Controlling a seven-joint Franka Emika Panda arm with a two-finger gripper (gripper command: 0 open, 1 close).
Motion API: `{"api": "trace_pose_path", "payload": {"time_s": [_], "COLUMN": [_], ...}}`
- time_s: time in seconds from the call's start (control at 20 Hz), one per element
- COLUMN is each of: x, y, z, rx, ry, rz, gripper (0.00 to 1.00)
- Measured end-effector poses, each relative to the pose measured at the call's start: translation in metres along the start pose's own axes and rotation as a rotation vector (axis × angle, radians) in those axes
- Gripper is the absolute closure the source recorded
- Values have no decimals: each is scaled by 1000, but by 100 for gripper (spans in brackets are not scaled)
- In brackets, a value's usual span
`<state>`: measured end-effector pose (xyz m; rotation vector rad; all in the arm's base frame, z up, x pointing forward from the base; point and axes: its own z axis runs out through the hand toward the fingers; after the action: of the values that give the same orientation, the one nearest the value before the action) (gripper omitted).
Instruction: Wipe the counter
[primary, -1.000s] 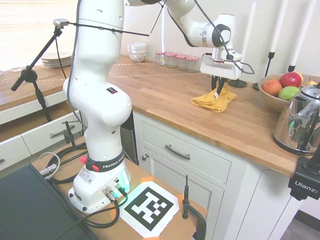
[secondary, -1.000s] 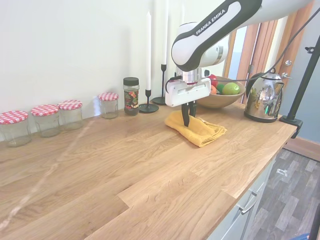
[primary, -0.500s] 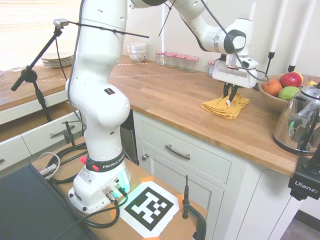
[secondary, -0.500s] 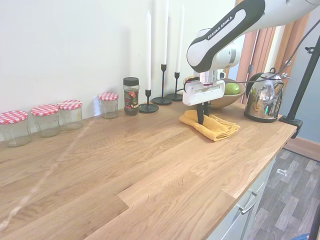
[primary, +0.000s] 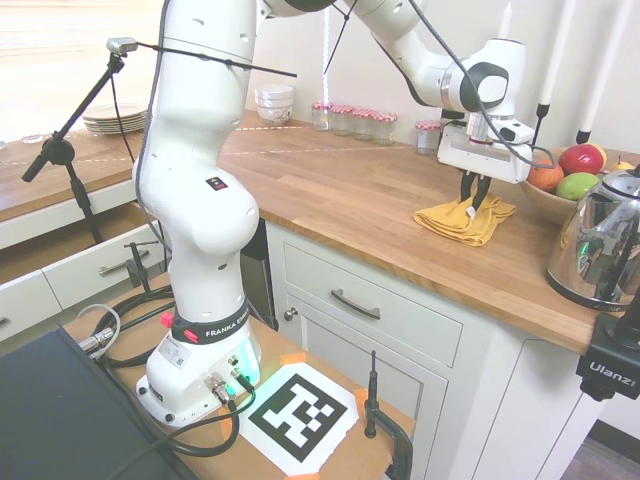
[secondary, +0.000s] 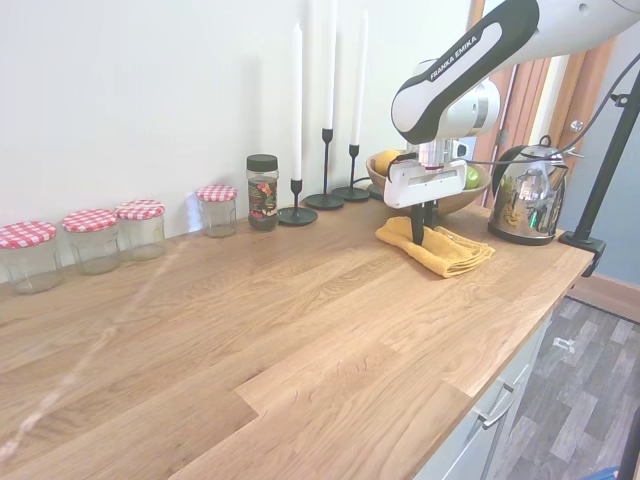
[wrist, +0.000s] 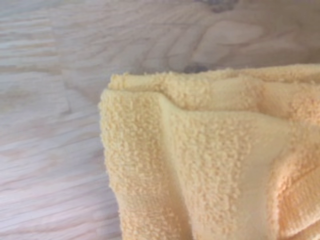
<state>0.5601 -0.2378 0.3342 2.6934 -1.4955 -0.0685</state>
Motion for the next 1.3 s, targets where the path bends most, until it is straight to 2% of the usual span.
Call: {"api": "trace_pose_path", "payload": {"time_s": [0.2, 0.5, 1.3], "x": [-8, -53, -242], "y": [-11, -56, -165], "z": [-1, -4, -8], "rx": [-5, -9, 16], "ry": [9, 27, 54], "rz": [-25, -56, -88], "gripper": [100, 100, 100]}}
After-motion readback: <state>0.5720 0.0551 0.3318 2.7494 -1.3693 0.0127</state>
